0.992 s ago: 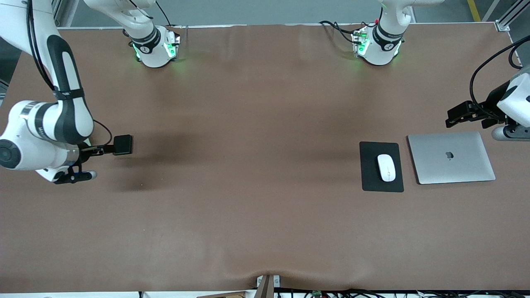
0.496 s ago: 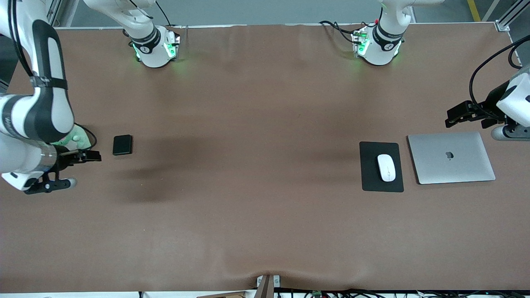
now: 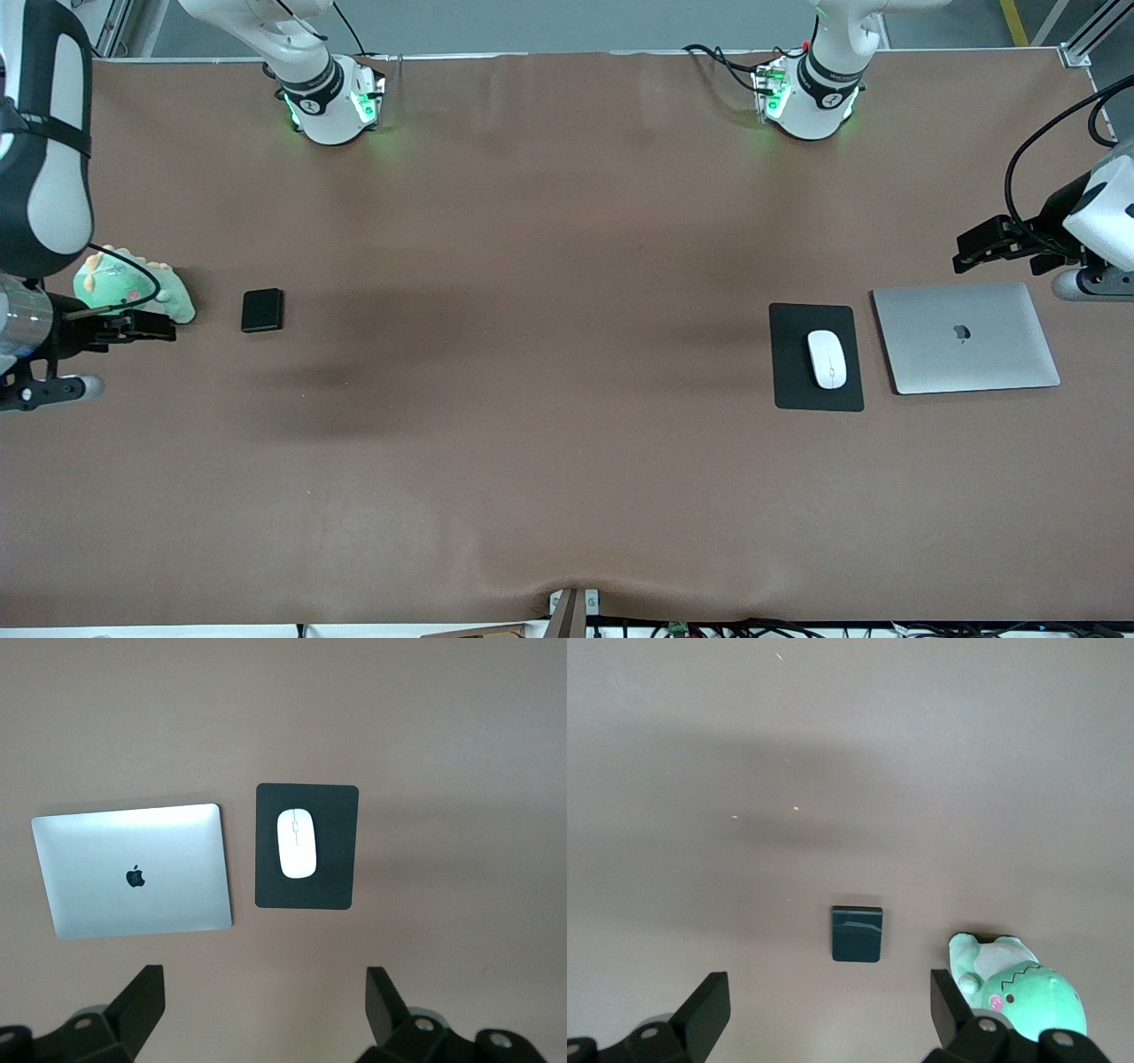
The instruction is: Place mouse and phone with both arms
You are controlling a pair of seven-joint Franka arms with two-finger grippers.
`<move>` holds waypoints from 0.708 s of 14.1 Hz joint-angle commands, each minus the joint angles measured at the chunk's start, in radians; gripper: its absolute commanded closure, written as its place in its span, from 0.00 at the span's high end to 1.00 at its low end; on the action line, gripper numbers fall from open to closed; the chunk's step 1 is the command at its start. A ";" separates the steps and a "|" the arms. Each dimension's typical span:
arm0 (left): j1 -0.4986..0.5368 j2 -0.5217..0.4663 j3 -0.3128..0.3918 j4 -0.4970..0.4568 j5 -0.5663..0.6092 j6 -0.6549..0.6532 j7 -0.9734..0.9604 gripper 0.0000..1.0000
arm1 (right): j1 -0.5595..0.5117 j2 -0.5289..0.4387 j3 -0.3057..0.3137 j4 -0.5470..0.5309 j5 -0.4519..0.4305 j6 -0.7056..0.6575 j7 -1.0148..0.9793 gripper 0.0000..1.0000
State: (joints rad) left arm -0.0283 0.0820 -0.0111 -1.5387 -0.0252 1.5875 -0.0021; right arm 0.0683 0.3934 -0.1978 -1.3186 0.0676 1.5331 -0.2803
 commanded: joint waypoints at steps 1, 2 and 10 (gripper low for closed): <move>0.002 0.004 -0.003 0.020 -0.004 -0.006 0.017 1.00 | -0.004 -0.022 0.001 0.090 0.029 -0.105 0.003 1.00; 0.002 0.004 -0.003 0.020 -0.005 -0.006 0.017 1.00 | -0.004 -0.040 0.000 0.104 0.027 -0.149 0.003 1.00; 0.004 0.004 -0.003 0.020 -0.004 -0.006 0.017 1.00 | -0.016 -0.243 0.004 0.085 0.011 -0.355 0.019 1.00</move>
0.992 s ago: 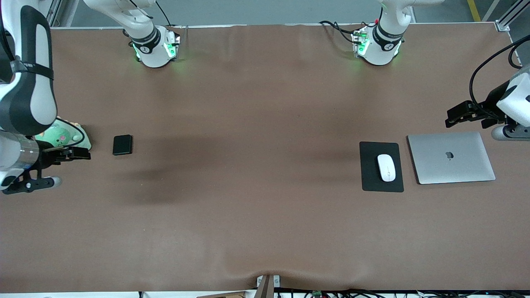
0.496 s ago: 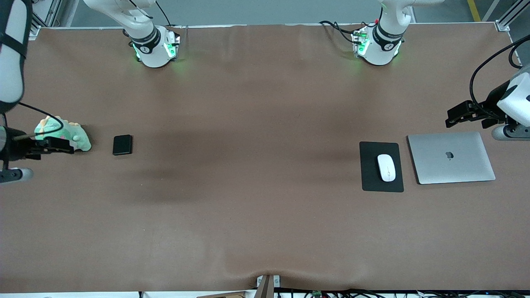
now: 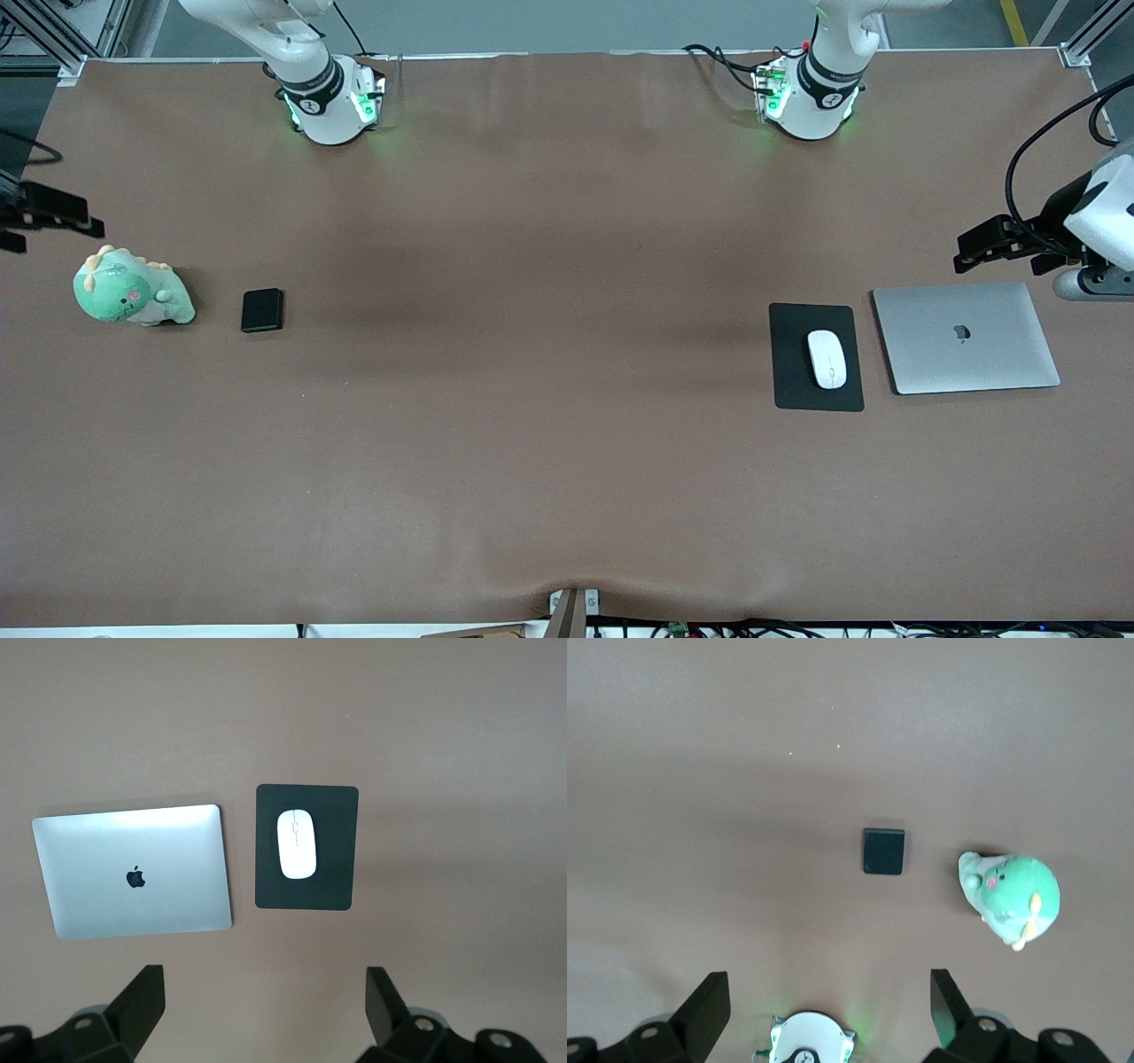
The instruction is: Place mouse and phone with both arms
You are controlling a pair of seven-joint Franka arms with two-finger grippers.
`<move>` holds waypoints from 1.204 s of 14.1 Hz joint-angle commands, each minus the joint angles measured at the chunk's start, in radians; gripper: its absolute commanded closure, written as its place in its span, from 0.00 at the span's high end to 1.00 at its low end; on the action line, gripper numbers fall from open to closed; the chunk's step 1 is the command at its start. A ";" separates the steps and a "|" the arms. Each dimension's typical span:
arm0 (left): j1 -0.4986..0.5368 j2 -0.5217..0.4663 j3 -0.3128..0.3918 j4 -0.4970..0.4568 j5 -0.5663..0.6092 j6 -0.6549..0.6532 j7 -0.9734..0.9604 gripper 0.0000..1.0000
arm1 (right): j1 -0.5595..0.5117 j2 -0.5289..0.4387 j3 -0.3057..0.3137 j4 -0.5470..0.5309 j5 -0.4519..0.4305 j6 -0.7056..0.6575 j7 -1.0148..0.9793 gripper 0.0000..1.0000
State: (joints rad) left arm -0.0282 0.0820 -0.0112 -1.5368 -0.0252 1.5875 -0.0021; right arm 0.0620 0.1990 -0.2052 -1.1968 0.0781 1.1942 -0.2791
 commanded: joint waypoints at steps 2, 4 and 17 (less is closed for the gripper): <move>0.004 0.004 -0.003 0.018 -0.004 -0.006 0.017 1.00 | -0.005 -0.088 0.018 -0.078 -0.001 -0.030 0.114 1.00; 0.004 0.004 -0.003 0.018 -0.004 -0.006 0.017 1.00 | -0.011 -0.124 0.024 -0.112 0.000 -0.041 0.139 1.00; 0.004 0.004 -0.003 0.018 -0.005 -0.006 0.017 1.00 | -0.130 -0.257 0.188 -0.279 -0.087 0.038 0.144 1.00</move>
